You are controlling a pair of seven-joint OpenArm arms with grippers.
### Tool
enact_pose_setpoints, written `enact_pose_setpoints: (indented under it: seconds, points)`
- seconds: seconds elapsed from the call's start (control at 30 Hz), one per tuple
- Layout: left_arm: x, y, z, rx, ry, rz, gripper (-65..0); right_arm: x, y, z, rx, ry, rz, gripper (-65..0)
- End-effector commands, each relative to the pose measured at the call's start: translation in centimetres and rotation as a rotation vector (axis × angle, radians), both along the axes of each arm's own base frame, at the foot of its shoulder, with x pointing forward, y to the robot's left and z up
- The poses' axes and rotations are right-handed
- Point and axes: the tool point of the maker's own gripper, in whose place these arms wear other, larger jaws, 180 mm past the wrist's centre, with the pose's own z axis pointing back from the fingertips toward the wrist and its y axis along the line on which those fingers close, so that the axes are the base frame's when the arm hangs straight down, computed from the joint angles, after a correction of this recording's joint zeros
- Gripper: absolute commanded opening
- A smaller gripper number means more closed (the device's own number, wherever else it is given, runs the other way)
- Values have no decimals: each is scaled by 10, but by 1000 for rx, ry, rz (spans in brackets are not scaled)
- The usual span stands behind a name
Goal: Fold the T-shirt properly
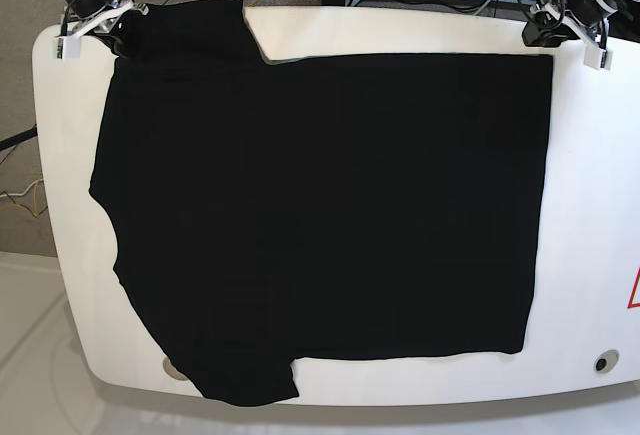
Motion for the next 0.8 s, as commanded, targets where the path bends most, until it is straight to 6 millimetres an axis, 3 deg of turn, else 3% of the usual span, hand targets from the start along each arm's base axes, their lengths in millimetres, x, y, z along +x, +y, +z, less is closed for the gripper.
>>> enact_pose_setpoints:
  seconds: [0.0,0.6,0.77]
  points:
    - [9,6,9,15,-46,8,-461,4,-3,9,-13,-39,1,-643]
    - [15,7,6,-4,-55,28,-450,4,-2,9,-13,-36,3,-639]
    - [10,6,3,-2,-14,21,-366,4,-4,9,-13,-41,-4,-639]
